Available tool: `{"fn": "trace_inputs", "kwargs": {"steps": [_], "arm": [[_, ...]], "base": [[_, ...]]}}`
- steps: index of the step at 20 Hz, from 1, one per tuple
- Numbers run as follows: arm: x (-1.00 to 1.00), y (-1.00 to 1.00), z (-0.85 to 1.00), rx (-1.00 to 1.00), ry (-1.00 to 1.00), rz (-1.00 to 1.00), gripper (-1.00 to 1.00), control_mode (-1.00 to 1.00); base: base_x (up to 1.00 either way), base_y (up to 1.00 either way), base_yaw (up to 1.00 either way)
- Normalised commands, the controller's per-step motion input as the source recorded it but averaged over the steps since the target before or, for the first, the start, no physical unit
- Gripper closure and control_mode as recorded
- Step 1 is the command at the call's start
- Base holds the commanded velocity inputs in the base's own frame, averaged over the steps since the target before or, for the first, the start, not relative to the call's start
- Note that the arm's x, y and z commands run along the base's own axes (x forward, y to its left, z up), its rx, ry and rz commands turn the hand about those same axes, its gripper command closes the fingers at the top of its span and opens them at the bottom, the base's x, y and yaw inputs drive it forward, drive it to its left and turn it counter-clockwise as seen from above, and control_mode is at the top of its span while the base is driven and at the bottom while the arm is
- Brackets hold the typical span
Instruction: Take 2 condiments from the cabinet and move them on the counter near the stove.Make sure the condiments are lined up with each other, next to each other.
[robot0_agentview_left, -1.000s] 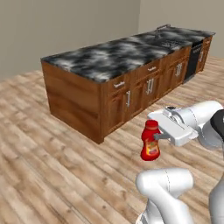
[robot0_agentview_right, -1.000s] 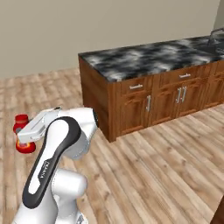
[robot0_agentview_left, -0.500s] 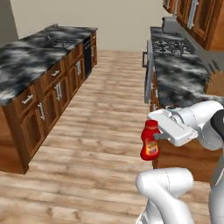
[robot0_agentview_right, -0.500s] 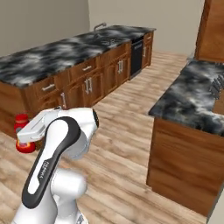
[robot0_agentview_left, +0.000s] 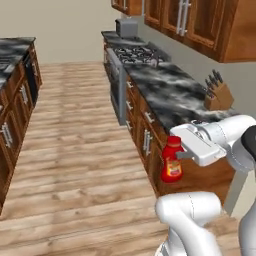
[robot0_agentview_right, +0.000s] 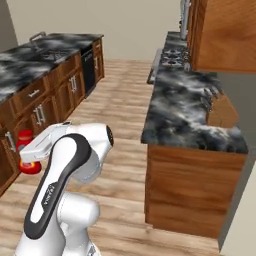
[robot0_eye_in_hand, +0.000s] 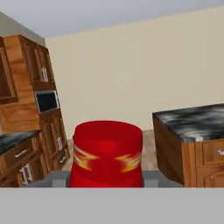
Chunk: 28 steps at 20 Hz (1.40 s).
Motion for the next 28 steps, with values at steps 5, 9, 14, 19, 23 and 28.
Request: {"fn": "trace_inputs", "kwargs": {"steps": [5,9,14,19,23,28], "arm": [[0.00,0.00,0.00,0.00,0.00,0.00,1.00,1.00],[0.00,0.00,0.00,0.00,0.00,0.00,1.00,1.00],[0.00,0.00,0.00,0.00,0.00,0.00,1.00,1.00],[0.00,0.00,0.00,0.00,0.00,0.00,1.00,1.00],[0.00,0.00,0.00,0.00,0.00,0.00,1.00,1.00],[0.00,0.00,0.00,0.00,0.00,0.00,1.00,1.00]], "base": [[1.00,1.00,-0.47],[1.00,0.96,-0.44],[1.00,0.65,-0.30],[1.00,0.52,-0.13],[1.00,0.36,-0.02],[1.00,0.18,0.00]]}}
